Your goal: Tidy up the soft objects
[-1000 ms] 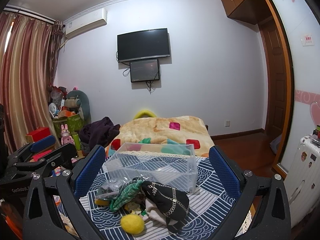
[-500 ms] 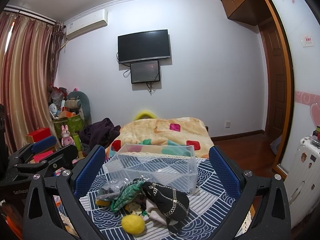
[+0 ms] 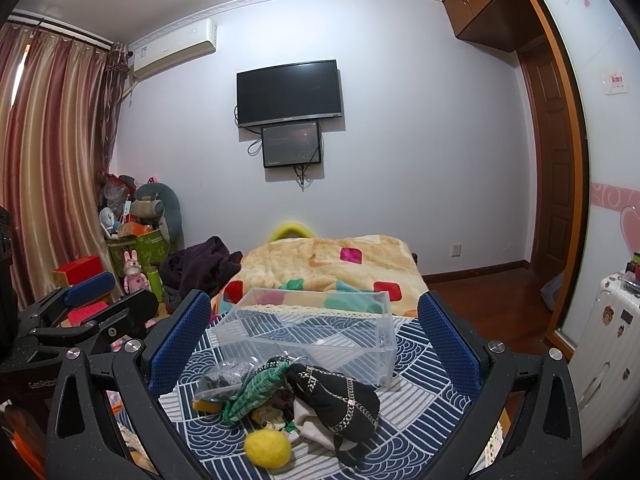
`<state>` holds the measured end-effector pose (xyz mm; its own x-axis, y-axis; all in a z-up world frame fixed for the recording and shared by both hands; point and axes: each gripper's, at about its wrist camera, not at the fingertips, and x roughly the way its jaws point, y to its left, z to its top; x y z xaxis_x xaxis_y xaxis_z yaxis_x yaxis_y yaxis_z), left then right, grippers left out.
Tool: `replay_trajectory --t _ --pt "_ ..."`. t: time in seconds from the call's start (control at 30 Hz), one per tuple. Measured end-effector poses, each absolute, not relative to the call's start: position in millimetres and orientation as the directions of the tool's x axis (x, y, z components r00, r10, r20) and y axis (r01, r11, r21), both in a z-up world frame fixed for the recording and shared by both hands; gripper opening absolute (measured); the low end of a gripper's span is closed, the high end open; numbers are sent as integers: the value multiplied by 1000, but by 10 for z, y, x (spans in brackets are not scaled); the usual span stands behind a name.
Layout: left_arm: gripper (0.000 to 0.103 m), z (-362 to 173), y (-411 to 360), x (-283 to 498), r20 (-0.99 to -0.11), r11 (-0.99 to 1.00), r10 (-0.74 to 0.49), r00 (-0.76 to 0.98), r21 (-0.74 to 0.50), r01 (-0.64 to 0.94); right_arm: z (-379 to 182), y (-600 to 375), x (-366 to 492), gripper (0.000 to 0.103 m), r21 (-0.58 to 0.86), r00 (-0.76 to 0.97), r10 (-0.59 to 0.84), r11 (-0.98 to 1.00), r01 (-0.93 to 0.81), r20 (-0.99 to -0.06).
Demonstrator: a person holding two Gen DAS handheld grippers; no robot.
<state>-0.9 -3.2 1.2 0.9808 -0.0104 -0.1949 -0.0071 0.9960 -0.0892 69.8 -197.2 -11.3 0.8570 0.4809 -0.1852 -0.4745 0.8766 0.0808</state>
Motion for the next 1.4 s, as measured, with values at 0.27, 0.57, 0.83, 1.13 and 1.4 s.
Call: replay_trajectory --t 0.27,0.57,0.83,1.13,1.4 --pt "103 -4 -31 37 -213 996 -5 977 -89 -14 -121 -1970 700 103 83 857 481 876 -474 -185" --pt "103 -405 151 429 -369 990 -36 929 -138 -17 -373 -1969 1021 103 135 811 504 863 -487 -297" --pt "94 -819 273 731 -479 988 -13 878 -142 -63 -736 -1942 1290 95 170 757 498 864 -474 -423" --pt "72 -1131 385 954 -566 974 -80 821 -218 -55 -996 -1931 1446 72 232 667 533 840 -490 -520" --pt "38 -1249 256 1033 -597 973 -146 789 -229 7 -1168 -1887 1539 52 274 589 557 820 -503 -586"
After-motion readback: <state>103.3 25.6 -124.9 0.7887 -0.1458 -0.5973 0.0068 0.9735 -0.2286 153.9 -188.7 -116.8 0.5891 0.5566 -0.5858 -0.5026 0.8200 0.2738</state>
